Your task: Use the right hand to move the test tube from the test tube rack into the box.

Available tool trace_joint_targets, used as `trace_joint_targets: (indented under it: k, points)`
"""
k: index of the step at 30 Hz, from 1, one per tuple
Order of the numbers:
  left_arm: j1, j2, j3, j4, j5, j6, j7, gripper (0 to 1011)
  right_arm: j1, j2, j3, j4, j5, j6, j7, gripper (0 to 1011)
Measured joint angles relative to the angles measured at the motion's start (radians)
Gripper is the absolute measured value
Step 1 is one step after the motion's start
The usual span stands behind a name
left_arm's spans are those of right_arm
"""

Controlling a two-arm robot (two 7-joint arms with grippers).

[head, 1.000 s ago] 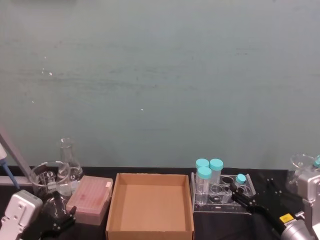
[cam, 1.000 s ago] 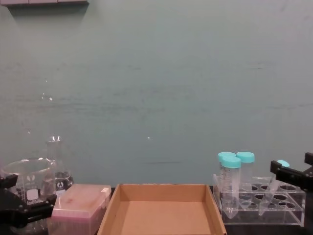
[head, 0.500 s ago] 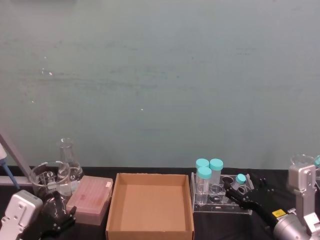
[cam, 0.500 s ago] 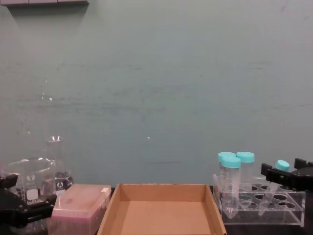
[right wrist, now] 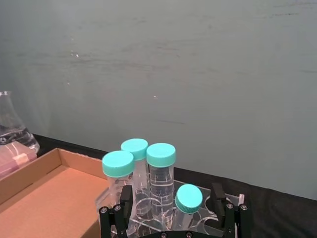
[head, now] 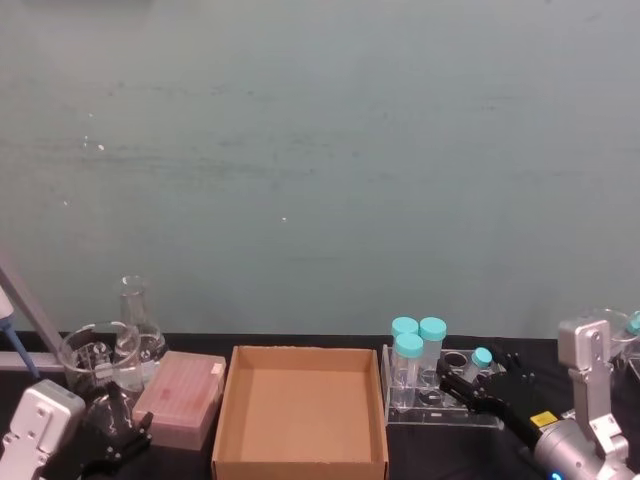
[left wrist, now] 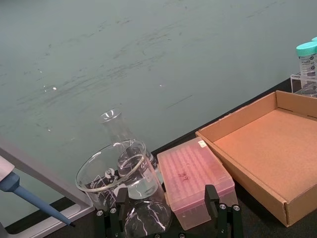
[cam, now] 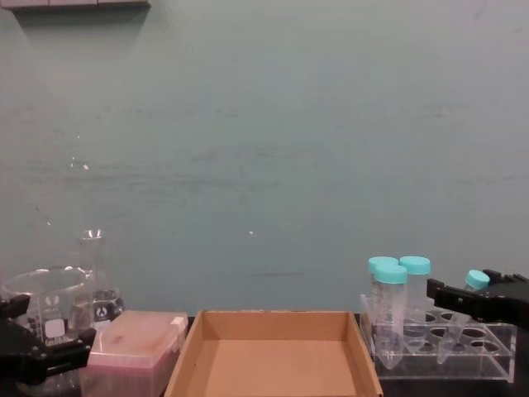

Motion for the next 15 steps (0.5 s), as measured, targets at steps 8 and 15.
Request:
trace_joint_targets:
  k: [8,15]
  points:
    - [0.0,0.0,0.0,0.0,0.0,0.0,0.0,1000,-0.013,-0.015,0.015,-0.02,-0.028,0.025,-0.044,1002]
    - [0.0,0.0,0.0,0.0,0.0,0.0,0.0,1000,-0.018,-0.028,0.028,-0.024,-0.049,0.031,-0.055,1003]
